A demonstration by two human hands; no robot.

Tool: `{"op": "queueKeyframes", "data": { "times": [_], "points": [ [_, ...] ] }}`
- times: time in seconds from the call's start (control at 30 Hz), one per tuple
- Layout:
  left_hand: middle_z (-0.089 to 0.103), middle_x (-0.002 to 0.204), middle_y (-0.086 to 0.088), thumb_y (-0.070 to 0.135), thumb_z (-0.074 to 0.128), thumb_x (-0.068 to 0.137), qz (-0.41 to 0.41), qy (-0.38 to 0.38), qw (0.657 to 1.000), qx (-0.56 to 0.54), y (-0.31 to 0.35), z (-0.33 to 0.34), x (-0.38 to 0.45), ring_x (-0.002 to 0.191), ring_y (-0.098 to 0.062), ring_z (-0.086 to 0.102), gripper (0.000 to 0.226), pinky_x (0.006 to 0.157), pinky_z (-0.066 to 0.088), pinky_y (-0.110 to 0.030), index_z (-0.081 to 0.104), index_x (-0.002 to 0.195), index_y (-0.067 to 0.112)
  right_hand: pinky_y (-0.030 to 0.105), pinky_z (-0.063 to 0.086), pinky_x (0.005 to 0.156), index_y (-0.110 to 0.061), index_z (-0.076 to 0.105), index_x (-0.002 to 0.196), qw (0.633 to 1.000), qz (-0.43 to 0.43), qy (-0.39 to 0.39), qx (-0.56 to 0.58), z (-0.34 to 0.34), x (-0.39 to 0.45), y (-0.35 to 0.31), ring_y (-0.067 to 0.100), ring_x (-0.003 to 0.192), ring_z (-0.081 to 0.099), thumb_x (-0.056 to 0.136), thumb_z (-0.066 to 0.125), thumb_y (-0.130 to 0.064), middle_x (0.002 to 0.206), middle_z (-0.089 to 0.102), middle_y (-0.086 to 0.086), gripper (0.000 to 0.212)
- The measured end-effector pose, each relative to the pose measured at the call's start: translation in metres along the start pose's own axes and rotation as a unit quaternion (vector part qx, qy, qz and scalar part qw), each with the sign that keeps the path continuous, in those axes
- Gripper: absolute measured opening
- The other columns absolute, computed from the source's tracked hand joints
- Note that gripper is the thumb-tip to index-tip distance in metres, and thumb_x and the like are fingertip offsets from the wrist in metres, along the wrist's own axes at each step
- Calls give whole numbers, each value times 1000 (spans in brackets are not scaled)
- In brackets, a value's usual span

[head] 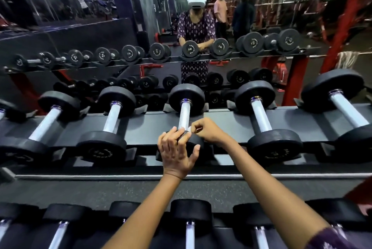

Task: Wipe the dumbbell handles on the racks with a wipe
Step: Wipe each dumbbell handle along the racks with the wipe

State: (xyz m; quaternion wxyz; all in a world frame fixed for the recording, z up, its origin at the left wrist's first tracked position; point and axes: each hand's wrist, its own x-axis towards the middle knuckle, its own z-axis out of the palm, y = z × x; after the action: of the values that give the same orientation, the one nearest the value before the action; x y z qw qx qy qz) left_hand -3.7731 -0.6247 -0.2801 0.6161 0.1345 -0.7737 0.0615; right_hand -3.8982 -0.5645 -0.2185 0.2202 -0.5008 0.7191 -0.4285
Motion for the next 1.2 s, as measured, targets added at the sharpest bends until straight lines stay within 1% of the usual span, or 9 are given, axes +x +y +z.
{"op": "queueKeyframes", "data": {
  "times": [0.23, 0.5, 0.6, 0.67, 0.8, 0.93, 1.03, 1.1, 1.2],
  "points": [
    [47, 115, -3, 51, 32, 99, 2, -5, 1000, -17, -1, -2, 0, 110, -25, 47, 40, 102, 26, -38, 49, 111, 17, 12, 36, 53, -8, 56, 65, 977, 59, -21, 202, -2, -16, 5, 0, 55, 51, 79, 53, 16, 58, 61, -11, 28],
    [47, 116, -4, 49, 33, 99, 10, -13, 1000, -16, -3, -1, -2, 111, -27, 47, 40, 104, 24, -38, 48, 111, 15, 11, 39, 54, -8, 61, 70, 966, 113, -42, 230, -6, -11, -2, 4, 58, 52, 80, 53, 14, 65, 61, 0, 26],
    [47, 115, -5, 49, 33, 99, 9, -13, 1000, -8, -4, -1, -2, 111, -28, 47, 40, 104, 24, -37, 48, 111, 14, 9, 30, 42, -9, 57, 62, 972, 124, -1, 199, 1, -9, -6, 2, 45, 41, 78, 51, 16, 63, 51, 6, 31],
    [46, 114, -5, 49, 33, 99, 7, -15, 1000, -4, -3, -1, -2, 111, -29, 47, 41, 102, 26, -39, 49, 111, 14, 9, 28, 40, -10, 56, 59, 973, 122, 16, 195, 0, -9, -6, 6, 46, 37, 78, 52, 17, 62, 49, 6, 33],
    [46, 115, -7, 49, 33, 99, 4, -19, 1000, 3, -2, -1, -2, 110, -30, 47, 42, 94, 34, -46, 48, 112, 12, 10, 39, 46, -8, 62, 61, 957, 119, 47, 261, 0, -5, -14, 1, 45, 48, 74, 64, 13, 46, 57, -5, 24],
    [45, 115, -7, 50, 32, 100, -3, -35, 999, 19, 1, -2, -2, 112, -30, 46, 43, 94, 34, -48, 47, 113, 12, 25, 46, 56, -4, 70, 66, 965, 87, 188, 164, 9, 11, -26, 14, 59, 55, 71, 65, 6, 65, 67, 10, 12],
    [45, 115, -7, 50, 33, 100, -10, -39, 999, 22, 4, -4, 0, 112, -30, 46, 42, 94, 35, -49, 47, 112, 13, 14, 37, 51, -6, 65, 58, 959, 26, 262, 100, 0, 20, -31, 15, 61, 53, 73, 53, 8, 66, 66, 20, 24],
    [45, 115, -7, 49, 33, 100, -11, -41, 999, 24, 5, -7, 0, 112, -30, 46, 41, 94, 34, -50, 47, 112, 13, 9, 33, 51, 5, 70, 69, 968, 4, 239, 80, -4, 20, -29, 11, 59, 47, 78, 58, 4, 66, 63, 25, 14],
    [45, 115, -7, 50, 32, 100, -7, -36, 999, 23, 4, -7, -2, 112, -30, 45, 42, 94, 34, -49, 47, 113, 12, 4, 35, 52, 0, 74, 80, 986, 11, 158, 45, -2, 12, -19, 5, 63, 52, 78, 72, -15, 74, 69, 16, 16]
  ]
}}
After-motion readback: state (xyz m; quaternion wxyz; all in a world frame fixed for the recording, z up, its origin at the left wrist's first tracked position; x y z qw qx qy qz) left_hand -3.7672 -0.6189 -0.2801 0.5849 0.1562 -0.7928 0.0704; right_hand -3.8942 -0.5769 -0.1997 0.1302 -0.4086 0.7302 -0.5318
